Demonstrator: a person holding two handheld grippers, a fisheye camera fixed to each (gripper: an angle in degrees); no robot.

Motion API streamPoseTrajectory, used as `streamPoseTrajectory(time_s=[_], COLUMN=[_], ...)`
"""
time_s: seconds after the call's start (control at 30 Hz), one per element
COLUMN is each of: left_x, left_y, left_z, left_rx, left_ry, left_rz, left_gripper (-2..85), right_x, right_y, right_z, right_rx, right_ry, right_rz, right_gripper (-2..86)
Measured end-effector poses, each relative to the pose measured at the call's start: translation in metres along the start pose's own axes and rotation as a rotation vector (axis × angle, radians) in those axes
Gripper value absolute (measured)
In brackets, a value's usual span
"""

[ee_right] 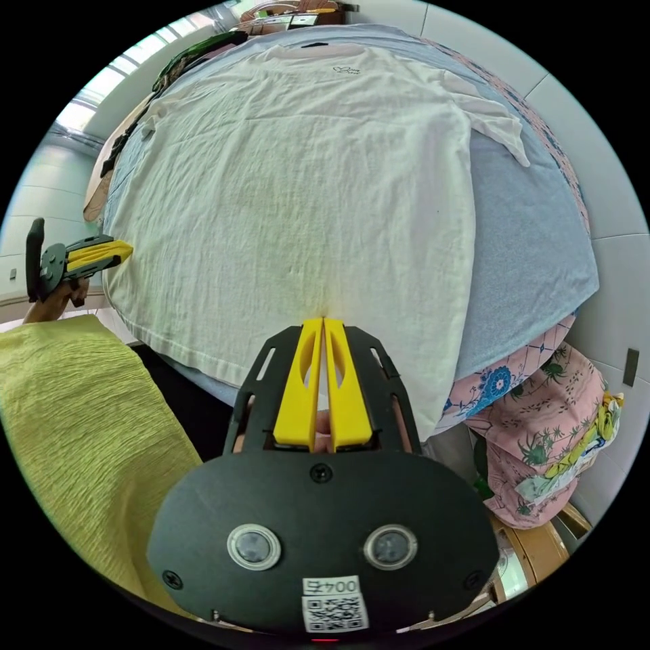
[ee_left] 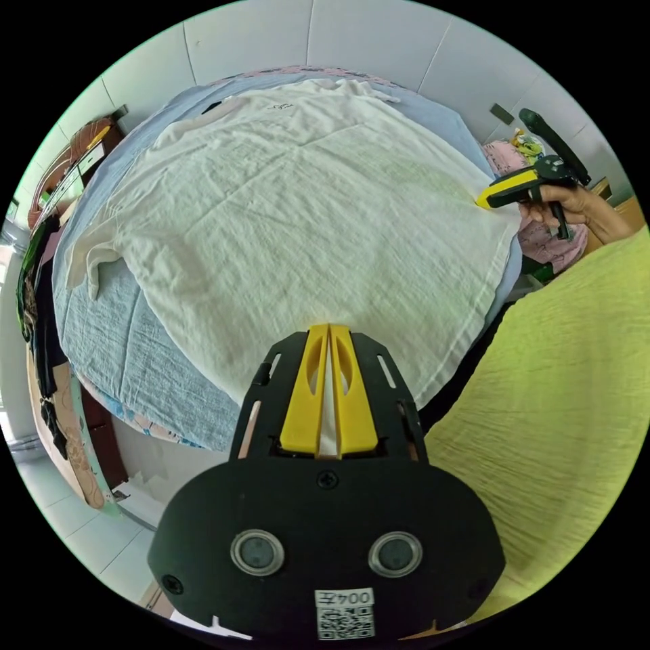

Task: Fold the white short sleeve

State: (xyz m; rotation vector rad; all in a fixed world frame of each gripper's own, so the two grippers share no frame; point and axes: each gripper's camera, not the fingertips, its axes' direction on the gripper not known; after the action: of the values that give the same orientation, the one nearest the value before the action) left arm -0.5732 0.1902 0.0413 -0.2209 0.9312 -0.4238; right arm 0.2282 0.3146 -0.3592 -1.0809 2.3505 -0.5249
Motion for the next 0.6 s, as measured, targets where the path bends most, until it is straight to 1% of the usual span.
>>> streamPoseTrajectory(time_s=[0.07, 0.13, 0.27, 0.4, 0.5, 0.6], left_x=[-0.007, -0.007, -0.003, -0.009, -0.022, -0.045], left_y=[-0.008, -0.015, -0.031, -0.041, -0.050, -0.056], left_z=[0.004, 0.007, 0.012, 0.016, 0.019, 0.018], left_rx=[0.000, -0.006, -0.021, -0.021, -0.023, 0.001], left_ry=[0.034, 0.030, -0.017, -0.018, 0.026, 0.083], left_rz=[-0.007, 0.017, 0.062, 0.089, 0.083, 0.049], left_gripper=[0.4, 0.3, 0.3, 0.4, 0.7, 1.3], right_x=[0.011, 0.016, 0.014, 0.001, -0.009, -0.004], right_y=[-0.004, -0.008, -0.023, -0.046, -0.061, -0.068], right_z=[0.002, -0.001, -0.018, -0.004, 0.027, 0.031], right_rx=[-0.015, -0.024, 0.052, 0.005, -0.105, -0.093], right_ry=[-0.031, -0.078, -0.168, -0.128, -0.087, -0.089], right_rz=[0.026, 0.026, 0.004, -0.051, -0.089, -0.069], right_gripper=[-0.6, -0.6, -0.6, -0.7, -0.6, -0.3])
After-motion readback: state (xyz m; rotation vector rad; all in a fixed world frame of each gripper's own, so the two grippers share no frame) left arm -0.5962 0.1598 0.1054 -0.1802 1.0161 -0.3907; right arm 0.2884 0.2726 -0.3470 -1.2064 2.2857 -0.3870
